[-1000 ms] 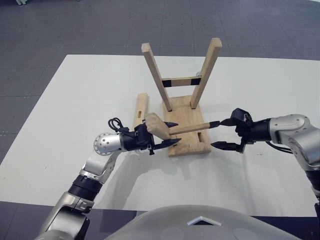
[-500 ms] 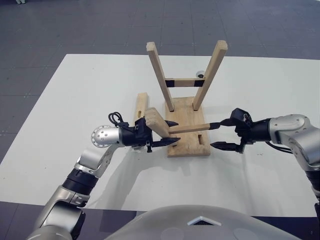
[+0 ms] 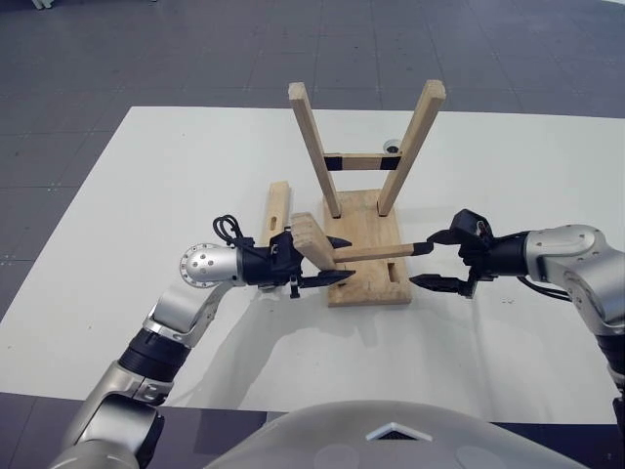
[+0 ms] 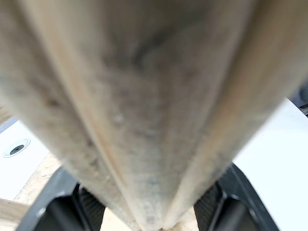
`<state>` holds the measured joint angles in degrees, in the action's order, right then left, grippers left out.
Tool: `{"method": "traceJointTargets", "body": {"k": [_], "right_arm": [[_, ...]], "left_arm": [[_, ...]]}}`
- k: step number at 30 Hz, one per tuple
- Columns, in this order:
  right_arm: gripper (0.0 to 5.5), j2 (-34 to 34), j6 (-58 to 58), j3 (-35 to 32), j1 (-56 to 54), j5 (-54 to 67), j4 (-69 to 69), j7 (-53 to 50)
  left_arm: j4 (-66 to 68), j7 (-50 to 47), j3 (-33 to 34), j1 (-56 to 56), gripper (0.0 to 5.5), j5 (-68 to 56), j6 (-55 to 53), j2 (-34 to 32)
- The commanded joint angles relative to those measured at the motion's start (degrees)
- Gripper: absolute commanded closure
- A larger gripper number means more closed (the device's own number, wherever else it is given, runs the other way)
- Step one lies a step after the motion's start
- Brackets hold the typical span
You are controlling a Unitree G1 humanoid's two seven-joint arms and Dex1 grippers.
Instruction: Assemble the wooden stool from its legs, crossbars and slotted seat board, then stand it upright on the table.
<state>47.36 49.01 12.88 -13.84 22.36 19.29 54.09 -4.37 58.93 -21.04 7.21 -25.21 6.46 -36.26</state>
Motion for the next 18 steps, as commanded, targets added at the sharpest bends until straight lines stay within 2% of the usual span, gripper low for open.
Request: {"method": "traceJointTargets", "body": {"k": [1, 3, 4, 9, 15, 18], "right_arm": [[0.42, -0.12, 0.62, -0.68, -0.33, 0.13, 0.63, -0.69], [0.42, -0.33, 0.59, -0.66, -0.27, 0.16, 0.57, -0.90], [0.42, -0.46, 0.53, -0.65, -0.28, 0.13, 0.45, -1.06], [0.42, -0.76, 0.17, -0.57, 0.12, 0.00, 0.34, -1.70], [0.42, -0.40, 0.04, -0.53, 0.78, -0.06, 0.75, -1.92], [0.42, 1.50, -0.08, 0.29, 1.91, -0.29, 1.19, -0.31]], "left_arm": [[6.58, 0.27, -4.99, -6.50, 3.46, 8.44, -7.39, -2.54], [6.82, 0.27, -4.68, -5.32, 3.46, 8.22, -7.56, -2.24], [7.09, -0.03, -4.40, -4.42, 3.10, 8.32, -7.38, -1.86], [7.56, 0.04, -2.45, -2.35, 2.29, 9.03, -8.75, 0.06], [6.99, -0.78, 0.47, -1.66, 1.59, 9.42, -10.02, 1.02], [6.04, -0.61, 1.74, -0.99, 1.07, 9.33, -11.22, 1.20]]}}
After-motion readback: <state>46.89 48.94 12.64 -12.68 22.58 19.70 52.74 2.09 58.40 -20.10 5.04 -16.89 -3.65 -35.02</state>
